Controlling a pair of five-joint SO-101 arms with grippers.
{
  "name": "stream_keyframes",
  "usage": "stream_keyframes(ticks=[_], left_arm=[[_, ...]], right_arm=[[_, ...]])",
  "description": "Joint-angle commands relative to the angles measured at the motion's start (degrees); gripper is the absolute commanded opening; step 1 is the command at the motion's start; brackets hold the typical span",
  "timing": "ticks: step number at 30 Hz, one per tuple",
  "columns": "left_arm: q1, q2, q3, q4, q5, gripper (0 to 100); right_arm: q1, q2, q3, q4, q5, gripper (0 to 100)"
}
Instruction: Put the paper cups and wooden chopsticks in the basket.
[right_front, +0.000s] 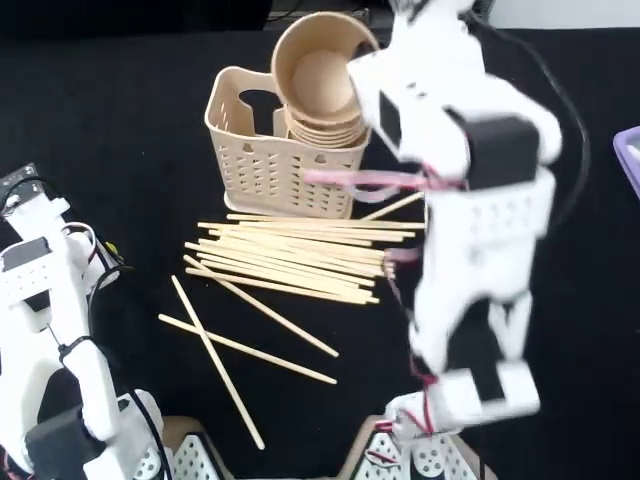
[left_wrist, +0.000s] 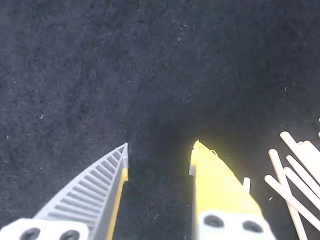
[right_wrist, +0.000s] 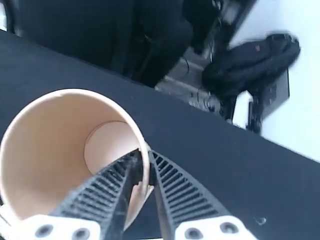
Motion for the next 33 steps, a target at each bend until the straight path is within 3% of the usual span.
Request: stream_keyframes(ticks=[1, 7, 16, 22, 24, 29, 33], left_arm=[[0.57, -1.49, -0.66, -0.44, 0.44, 21], [0.48, -1.58, -0.66, -0.62, 0.44, 21], [0.48, -1.58, -0.66, -0.62, 0.44, 21], [0.48, -1.58, -0.66, -0.62, 0.44, 21], [0.48, -1.58, -0.66, -0.62, 0.44, 21], [0.48, -1.58, -0.66, -0.62, 0.44, 21], [0.48, -1.58, -0.66, -0.62, 0.44, 21]], right_arm=[[2.64, 8.4, -14.9, 3.96, -0.26, 1.1], [1.14, 17.63, -24.75, 11.16, -0.26, 1.1], [-0.35, 18.33, -15.08, 10.29, -0.62, 2.5], [-1.23, 16.92, -16.04, 10.64, -0.62, 26.3], [-1.93, 15.6, -17.63, 10.73, -0.62, 29.0], [-2.99, 9.1, -21.58, 11.43, -0.7, 23.3], [-5.54, 6.46, -14.11, 10.99, -0.7, 17.9]])
